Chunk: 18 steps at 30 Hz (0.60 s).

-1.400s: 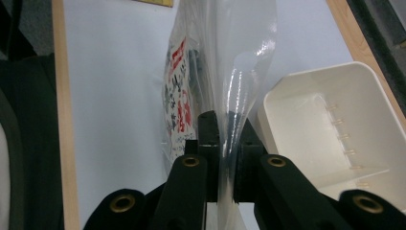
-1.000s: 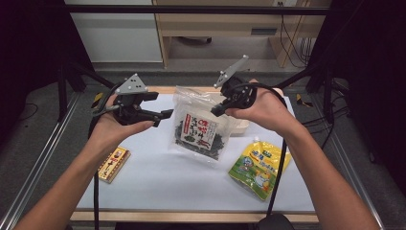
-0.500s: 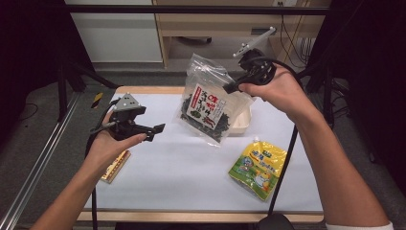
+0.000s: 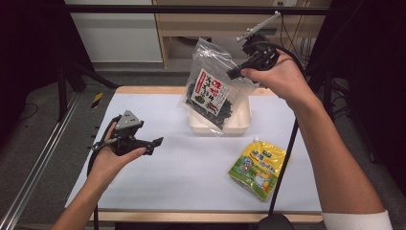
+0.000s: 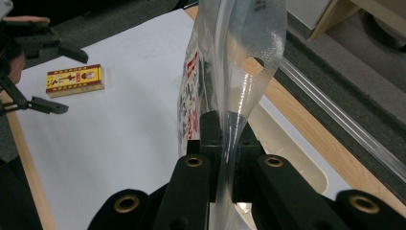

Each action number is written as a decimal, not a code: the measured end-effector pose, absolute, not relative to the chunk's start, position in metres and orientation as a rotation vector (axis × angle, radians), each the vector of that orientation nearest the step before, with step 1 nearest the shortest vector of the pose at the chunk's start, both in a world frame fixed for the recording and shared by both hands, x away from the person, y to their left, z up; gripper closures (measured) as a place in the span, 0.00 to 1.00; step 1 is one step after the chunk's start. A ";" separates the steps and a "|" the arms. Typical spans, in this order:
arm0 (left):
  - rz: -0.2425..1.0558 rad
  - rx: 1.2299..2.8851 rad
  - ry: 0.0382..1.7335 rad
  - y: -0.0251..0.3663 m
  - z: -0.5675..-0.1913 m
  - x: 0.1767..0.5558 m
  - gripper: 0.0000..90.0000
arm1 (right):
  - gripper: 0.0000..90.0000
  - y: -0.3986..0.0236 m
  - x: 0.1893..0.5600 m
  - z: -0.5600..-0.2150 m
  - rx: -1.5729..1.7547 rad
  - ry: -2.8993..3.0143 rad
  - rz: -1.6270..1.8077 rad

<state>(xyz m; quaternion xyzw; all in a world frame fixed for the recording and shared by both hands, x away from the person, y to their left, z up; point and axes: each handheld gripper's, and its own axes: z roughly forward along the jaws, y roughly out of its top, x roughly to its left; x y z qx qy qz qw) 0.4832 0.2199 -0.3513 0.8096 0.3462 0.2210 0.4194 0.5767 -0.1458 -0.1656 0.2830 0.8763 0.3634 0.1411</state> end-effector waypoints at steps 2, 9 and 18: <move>0.549 2.021 0.883 0.223 -0.360 0.482 0.10 | 0.97 -0.145 0.581 -0.166 0.834 2.523 1.043; 0.515 1.965 0.928 0.230 -0.403 0.475 0.09 | 0.97 -0.146 0.590 -0.165 0.866 2.482 1.022; 0.522 2.028 0.939 0.233 -0.422 0.466 0.09 | 0.97 -0.147 0.607 -0.171 0.932 2.443 1.014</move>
